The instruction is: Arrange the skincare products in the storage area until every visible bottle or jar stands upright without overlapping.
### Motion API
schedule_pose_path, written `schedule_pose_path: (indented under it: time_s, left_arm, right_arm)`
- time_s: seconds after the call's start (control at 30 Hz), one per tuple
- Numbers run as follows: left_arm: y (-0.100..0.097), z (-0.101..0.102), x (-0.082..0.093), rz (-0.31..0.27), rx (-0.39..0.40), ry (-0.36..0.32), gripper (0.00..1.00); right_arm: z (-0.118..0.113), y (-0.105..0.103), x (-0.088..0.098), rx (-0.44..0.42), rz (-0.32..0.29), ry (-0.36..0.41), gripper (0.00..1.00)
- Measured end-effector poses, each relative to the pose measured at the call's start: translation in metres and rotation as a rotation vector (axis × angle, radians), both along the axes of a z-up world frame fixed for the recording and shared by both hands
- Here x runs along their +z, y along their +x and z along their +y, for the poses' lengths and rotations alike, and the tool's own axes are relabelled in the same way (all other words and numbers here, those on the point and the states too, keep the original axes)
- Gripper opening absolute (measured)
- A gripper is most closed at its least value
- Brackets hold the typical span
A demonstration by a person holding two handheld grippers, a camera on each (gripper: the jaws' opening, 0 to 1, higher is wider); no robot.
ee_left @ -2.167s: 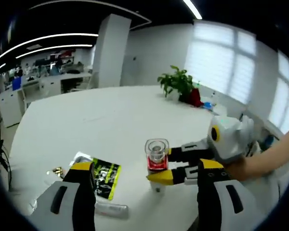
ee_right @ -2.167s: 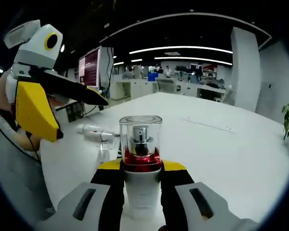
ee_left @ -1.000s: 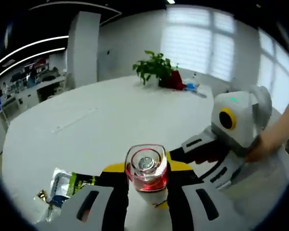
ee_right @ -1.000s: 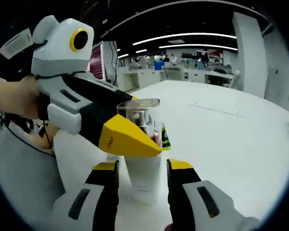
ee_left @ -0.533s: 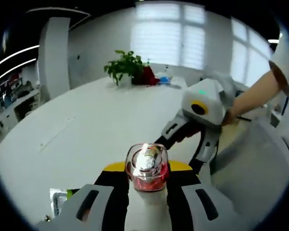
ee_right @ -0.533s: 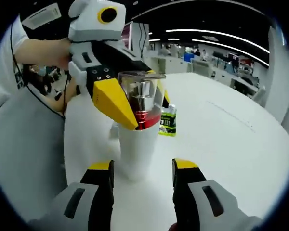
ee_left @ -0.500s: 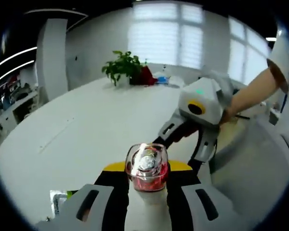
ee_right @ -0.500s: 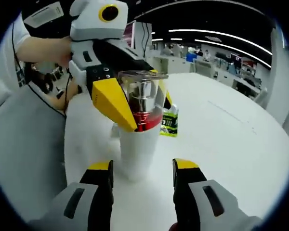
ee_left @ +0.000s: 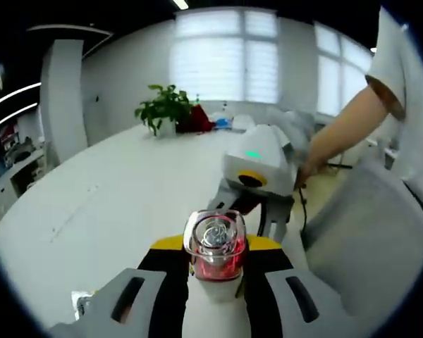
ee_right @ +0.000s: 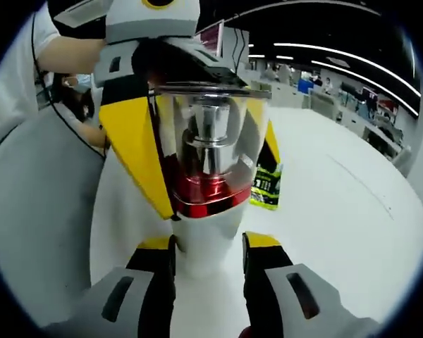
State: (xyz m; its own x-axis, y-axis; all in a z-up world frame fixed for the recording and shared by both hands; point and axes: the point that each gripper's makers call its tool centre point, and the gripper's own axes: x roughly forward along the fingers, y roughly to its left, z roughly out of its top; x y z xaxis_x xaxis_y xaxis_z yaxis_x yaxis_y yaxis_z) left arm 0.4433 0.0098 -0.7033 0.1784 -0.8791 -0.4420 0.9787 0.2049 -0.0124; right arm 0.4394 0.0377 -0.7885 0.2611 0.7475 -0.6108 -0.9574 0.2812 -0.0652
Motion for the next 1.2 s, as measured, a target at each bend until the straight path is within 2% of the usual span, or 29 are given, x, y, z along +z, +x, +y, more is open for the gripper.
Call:
schedule_pose_path:
  time_s: [0.1, 0.27, 0.6, 0.9, 1.2]
  left_arm:
    - [-0.004, -0.003, -0.001, -0.009, -0.045, 0.010, 0.24]
    - [0.005, -0.011, 0.001, -0.011, -0.046, -0.013, 0.24]
    - [0.021, -0.035, 0.001, 0.003, -0.075, -0.034, 0.24]
    - [0.050, -0.048, 0.001, 0.003, -0.083, -0.046, 0.24]
    - [0.048, -0.050, 0.000, 0.011, -0.076, -0.044, 0.24]
  right_arm:
    - [-0.003, 0.004, -0.001, -0.016, -0.024, -0.019, 0.30]
    - [-0.012, 0.015, -0.002, -0.066, -0.026, 0.001, 0.29]
    - [-0.033, 0.033, -0.002, -0.105, -0.022, 0.000, 0.29]
    - [-0.051, 0.054, -0.002, -0.132, -0.026, -0.009, 0.29]
    - [-0.052, 0.056, -0.002, -0.135, -0.022, -0.005, 0.29]
